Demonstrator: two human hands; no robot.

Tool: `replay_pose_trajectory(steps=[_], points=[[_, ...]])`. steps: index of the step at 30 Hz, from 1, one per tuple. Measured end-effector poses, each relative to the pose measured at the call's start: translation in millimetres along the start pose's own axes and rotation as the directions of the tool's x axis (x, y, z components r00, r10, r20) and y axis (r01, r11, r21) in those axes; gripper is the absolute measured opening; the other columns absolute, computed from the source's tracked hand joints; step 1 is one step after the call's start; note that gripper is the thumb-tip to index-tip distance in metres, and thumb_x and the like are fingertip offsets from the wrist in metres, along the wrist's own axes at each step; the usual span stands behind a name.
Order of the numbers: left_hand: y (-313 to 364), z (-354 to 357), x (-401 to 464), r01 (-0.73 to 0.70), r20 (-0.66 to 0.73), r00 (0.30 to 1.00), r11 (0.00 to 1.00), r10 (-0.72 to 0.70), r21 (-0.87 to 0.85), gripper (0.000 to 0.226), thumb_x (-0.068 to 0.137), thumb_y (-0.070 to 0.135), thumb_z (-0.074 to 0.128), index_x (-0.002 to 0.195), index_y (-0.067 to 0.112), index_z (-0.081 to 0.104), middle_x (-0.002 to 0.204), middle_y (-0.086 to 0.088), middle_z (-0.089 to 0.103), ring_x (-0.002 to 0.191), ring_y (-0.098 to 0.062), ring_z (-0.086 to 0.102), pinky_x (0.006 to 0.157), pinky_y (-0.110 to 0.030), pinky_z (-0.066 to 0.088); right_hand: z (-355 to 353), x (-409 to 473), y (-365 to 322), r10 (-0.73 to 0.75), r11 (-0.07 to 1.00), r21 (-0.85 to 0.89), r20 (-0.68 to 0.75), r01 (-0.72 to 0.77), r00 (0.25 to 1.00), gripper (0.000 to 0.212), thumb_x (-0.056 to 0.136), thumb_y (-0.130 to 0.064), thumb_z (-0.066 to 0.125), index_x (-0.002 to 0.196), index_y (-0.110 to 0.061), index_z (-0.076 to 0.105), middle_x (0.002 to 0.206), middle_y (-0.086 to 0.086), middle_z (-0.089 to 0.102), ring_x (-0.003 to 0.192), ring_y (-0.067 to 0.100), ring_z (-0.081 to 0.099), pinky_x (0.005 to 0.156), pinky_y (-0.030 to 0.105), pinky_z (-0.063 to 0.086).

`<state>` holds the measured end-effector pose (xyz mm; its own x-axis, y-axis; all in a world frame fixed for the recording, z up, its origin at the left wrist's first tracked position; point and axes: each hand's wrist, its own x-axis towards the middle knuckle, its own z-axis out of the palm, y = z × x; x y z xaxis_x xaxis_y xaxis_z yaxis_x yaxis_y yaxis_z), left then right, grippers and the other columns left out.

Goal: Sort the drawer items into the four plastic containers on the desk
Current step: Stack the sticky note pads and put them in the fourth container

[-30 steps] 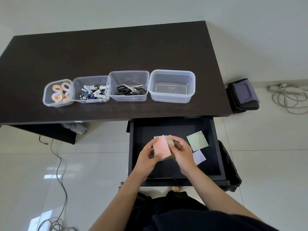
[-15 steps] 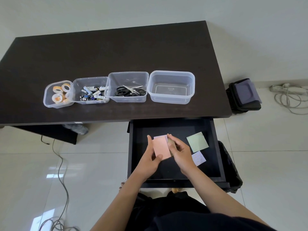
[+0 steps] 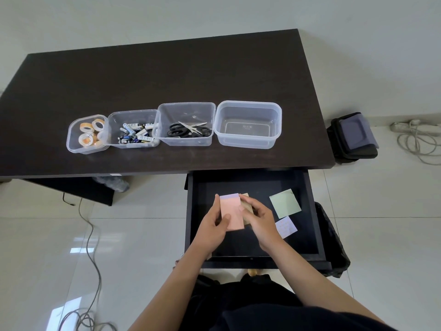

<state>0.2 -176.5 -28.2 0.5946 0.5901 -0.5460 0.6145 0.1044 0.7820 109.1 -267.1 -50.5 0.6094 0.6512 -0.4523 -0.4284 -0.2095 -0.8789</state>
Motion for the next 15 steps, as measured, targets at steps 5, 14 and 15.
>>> replay_pose_trajectory(steps=[5,14,15], points=[[-0.4,-7.8,5.0,0.007,-0.016,1.0,1.0,-0.007,-0.004,0.074,0.092,0.016,0.058,0.15,0.032,0.014,0.132,0.006,0.049,0.118,-0.012,0.051,0.087,-0.025,0.053,-1.3,-2.3,1.8,0.0,0.998,-0.06,0.017,0.001,1.0,0.035,0.086,-0.007,0.065,0.108,-0.033,0.063,0.114,-0.013,0.062,0.106,0.006,0.058,0.073,0.016,0.054],[-4.5,-9.7,11.2,0.001,-0.059,0.998,0.999,-0.003,-0.042,0.054,0.089,0.015,0.062,0.132,0.034,0.036,0.125,0.002,0.053,0.116,-0.017,0.054,0.089,-0.039,0.057,3.2,3.1,1.6,-0.008,0.991,-0.134,0.018,0.01,1.0,0.032,0.089,-0.017,0.064,0.115,-0.035,0.063,0.124,-0.009,0.059,0.116,0.011,0.053,0.091,0.029,0.053],[-4.6,-9.8,11.7,-0.001,-0.059,0.998,0.999,-0.002,-0.048,0.052,0.089,0.014,0.062,0.13,0.035,0.037,0.125,0.002,0.053,0.115,-0.016,0.054,0.088,-0.038,0.057,3.7,3.5,1.0,-0.009,0.991,-0.131,0.015,0.011,1.0,0.031,0.089,-0.017,0.064,0.114,-0.036,0.063,0.122,-0.011,0.058,0.114,0.009,0.053,0.09,0.027,0.053]])
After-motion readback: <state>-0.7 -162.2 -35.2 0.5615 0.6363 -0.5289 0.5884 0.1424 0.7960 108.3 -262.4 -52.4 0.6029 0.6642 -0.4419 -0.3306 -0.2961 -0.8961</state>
